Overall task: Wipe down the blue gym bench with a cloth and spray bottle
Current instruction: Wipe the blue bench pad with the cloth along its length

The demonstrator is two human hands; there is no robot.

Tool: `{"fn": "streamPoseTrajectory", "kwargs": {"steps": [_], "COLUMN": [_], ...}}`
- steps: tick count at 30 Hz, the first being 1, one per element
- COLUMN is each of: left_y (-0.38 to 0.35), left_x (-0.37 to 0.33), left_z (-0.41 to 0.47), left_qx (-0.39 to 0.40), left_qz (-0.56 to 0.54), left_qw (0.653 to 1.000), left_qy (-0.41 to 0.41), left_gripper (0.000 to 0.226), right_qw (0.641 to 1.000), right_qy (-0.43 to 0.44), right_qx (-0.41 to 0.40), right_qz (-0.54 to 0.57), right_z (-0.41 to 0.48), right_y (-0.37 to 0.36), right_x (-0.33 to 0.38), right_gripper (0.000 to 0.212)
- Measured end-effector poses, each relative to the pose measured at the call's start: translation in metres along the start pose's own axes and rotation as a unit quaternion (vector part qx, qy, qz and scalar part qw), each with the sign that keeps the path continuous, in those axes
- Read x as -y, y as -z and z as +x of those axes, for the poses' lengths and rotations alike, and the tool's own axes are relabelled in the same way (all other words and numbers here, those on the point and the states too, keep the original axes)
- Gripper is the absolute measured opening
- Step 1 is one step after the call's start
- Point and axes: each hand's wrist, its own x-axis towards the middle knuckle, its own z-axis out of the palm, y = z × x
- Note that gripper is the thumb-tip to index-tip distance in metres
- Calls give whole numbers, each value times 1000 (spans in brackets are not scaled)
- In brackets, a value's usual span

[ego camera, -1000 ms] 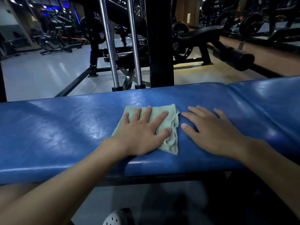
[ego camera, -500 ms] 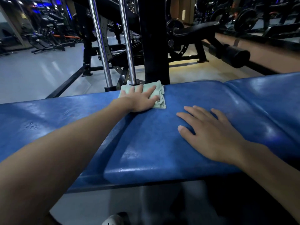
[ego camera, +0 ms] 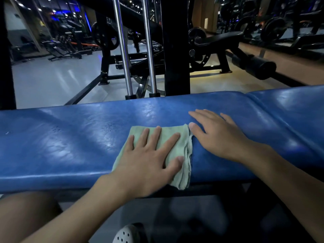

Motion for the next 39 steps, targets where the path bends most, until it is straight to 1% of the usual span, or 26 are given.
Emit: {"fn": "streamPoseTrajectory", "kwargs": {"steps": [3,5,9,13,16,18,22,26,29,32,36,39], "left_y": [4,6,7,15,21,20,14,4,-1,-1,-3,-3], "left_x": [7,17,39,56,64,65,61,47,33,21,16,20], "left_z": [24,52,125,196,228,233,196,119,57,9,-13,1], "left_qx": [17,30,22,33,40,33,35,12,3,-4,-16,-10], "left_qz": [-9,-19,-1,-18,-30,-30,-23,2,3,16,5,14], "left_qw": [1000,999,1000,998,996,996,998,1000,1000,1000,1000,1000], "left_qy": [4,9,20,49,67,71,51,18,4,-3,5,5], "left_gripper": [65,62,63,64,67,68,67,79,72,80,80,74], "right_qw": [998,997,995,994,994,995,995,995,996,995,996,999], "right_qy": [6,3,-2,-2,-4,-6,-5,-6,-5,-10,-8,-7], "right_qx": [50,64,62,54,53,51,58,62,61,60,23,4], "right_qz": [-31,-50,-79,-96,-92,-88,-84,-72,-68,-73,-90,-39], "right_z": [3,5,7,7,6,6,7,7,6,4,3,4], "right_y": [-9,-13,-15,-16,-15,-15,-16,-15,-15,-14,-10,-8], "right_x": [3,1,2,2,3,3,1,0,0,2,5,8], "right_gripper": [56,59,67,66,66,68,67,65,64,63,56,55]}}
